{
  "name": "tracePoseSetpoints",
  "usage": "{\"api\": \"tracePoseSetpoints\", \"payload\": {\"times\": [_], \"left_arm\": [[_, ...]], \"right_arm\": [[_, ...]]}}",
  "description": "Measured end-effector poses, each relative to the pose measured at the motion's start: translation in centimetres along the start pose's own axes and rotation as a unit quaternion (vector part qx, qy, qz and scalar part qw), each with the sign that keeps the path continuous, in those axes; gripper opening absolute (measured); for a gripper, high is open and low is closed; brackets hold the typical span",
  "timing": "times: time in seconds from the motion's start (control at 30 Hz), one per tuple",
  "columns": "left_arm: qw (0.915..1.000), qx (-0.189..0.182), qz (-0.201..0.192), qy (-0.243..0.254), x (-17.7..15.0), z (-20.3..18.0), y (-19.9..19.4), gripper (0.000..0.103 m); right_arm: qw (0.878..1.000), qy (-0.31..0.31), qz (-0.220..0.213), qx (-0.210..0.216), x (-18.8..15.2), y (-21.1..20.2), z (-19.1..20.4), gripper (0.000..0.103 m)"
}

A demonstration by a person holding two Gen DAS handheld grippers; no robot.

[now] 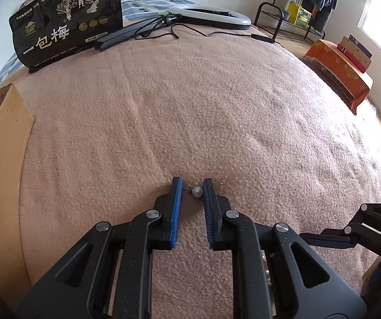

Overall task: Organize jewelry
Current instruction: 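Close left tool on the pearl while right tool grips the pearl necklace, then carry pearl and pearl necklace with both tools over the box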

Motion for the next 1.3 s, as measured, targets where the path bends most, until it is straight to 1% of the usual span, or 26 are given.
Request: {"api": "tracePoseSetpoints", "payload": {"times": [0.07, 0.1, 0.17, 0.2, 0.23, 0.33, 0.43, 0.47, 0.87, 1.1, 1.3], "left_arm": [[1.0000, -0.001, 0.000, -0.001, 0.0, 0.0, 0.0, 0.014], [1.0000, -0.001, 0.000, -0.001, 0.0, 0.0, -0.1, 0.014], [1.0000, -0.001, 0.000, -0.002, -0.1, 0.0, -0.2, 0.014], [1.0000, -0.002, 0.000, -0.002, -0.1, -0.1, -0.3, 0.014], [1.0000, -0.002, 0.001, -0.002, -0.2, -0.1, -0.4, 0.014], [1.0000, -0.005, -0.001, -0.002, -0.2, -0.2, -0.8, 0.014], [1.0000, -0.007, -0.004, -0.001, -0.4, -0.3, -1.3, 0.014], [0.9999, -0.008, -0.006, -0.001, -0.4, -0.3, -1.6, 0.014], [0.9994, -0.011, -0.032, -0.011, -0.2, 0.4, -4.8, 0.014], [0.9982, -0.015, -0.052, -0.023, 0.0, 1.1, -7.1, 0.014], [0.9967, -0.014, -0.074, -0.030, 0.2, 2.0, -9.4, 0.014]], "right_arm": [[1.000, 0.000, 0.003, -0.004, 0.1, 0.0, -0.1, 0.036], [1.000, -0.001, 0.003, -0.005, 0.2, 0.1, -0.2, 0.033], [1.000, 0.002, 0.004, -0.006, 0.3, 0.1, -0.5, 0.019], [1.000, 0.005, 0.004, -0.005, 0.3, 0.0, -0.7, 0.015], [1.000, 0.010, 0.003, -0.003, 0.3, -0.1, -0.9, 0.008], [0.999, 0.035, -0.001, 0.015, 0.2, -0.5, -1.5, 0.007], [0.998, 0.052, -0.007, 0.022, 0.0, -1.0, -2.0, 0.006], [0.998, 0.054, -0.009, 0.020, 0.0, -1.2, -2.0, 0.005], [0.997, 0.069, -0.036, 0.007, 0.7, -3.8, -2.8, 0.005], [0.997, 0.063, -0.046, -0.005, 1.0, -5.6, -2.8, 0.005], [0.996, 0.060, -0.069, -0.007, 2.5, -7.6, -2.4, 0.005]]}}
Point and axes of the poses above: each gripper's, at about its wrist camera, not at the fingertips, and y roughly the way its jaws point, z to its left, x to its top, the point moved 4 cm from there along y, roughly the way its jaws point
